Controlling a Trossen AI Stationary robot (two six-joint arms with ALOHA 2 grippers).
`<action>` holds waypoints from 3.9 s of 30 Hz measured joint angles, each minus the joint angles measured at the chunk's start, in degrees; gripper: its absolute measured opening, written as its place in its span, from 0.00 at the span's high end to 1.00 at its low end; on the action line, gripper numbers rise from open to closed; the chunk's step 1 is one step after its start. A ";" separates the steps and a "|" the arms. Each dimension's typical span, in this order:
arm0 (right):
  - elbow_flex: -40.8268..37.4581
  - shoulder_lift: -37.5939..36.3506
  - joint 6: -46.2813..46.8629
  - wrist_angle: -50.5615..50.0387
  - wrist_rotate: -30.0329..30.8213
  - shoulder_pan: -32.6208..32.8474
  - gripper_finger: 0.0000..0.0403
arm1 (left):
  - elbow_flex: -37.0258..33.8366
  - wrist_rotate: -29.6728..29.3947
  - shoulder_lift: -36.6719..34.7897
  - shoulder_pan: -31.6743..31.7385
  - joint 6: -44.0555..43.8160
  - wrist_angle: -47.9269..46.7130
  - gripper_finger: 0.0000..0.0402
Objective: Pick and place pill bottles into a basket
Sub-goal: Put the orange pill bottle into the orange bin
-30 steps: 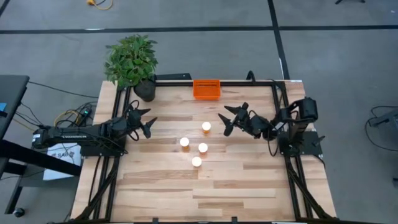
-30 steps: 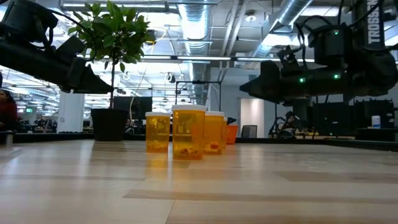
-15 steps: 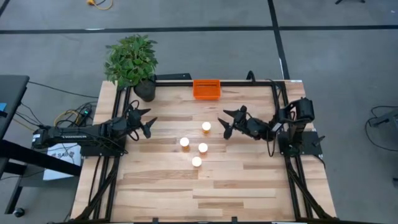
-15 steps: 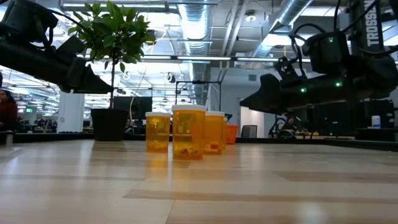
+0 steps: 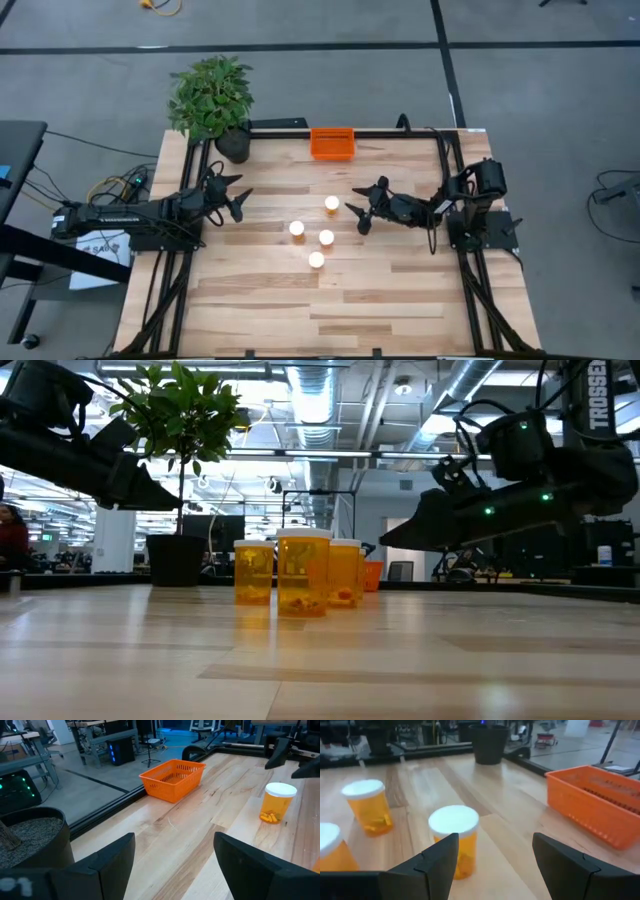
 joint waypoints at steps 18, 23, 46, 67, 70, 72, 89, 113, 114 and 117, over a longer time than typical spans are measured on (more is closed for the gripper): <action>5.02 0.00 -2.44 -8.86 -5.41 0.20 0.38 | 0.00 0.00 0.00 0.02 -0.01 0.00 0.35; 6.11 0.00 -2.48 -10.91 -7.71 -0.54 0.38 | 0.00 0.00 0.00 0.02 0.00 0.00 0.35; 8.11 0.00 -3.87 -13.55 -13.40 -2.87 0.38 | 0.00 0.00 0.00 0.00 0.00 0.00 0.35; 14.21 0.00 -8.31 -23.01 -16.10 -4.27 0.38 | 0.00 0.00 0.00 0.02 0.00 0.00 0.35; 14.85 0.00 -8.48 -24.28 -16.15 -4.31 0.38 | 0.00 0.00 -0.01 0.01 0.00 0.00 0.35; 15.02 0.00 -8.49 -24.90 -16.20 -4.36 0.38 | 0.00 -0.02 0.00 0.01 -0.01 0.00 0.35; 15.05 0.00 -8.45 -24.83 -15.80 -4.34 0.43 | 0.00 0.00 0.00 0.01 0.00 0.00 0.35; 16.47 0.00 -7.36 -24.12 -16.02 -5.79 0.52 | 0.00 -0.01 0.00 0.02 -0.01 0.00 0.35; 16.80 0.00 -7.40 -24.27 -16.02 -5.94 0.52 | 0.00 -0.02 0.00 0.00 0.00 0.00 0.35; 17.60 0.00 -7.38 -24.76 -16.06 -6.48 0.50 | 0.00 0.00 0.00 0.02 0.00 0.00 0.35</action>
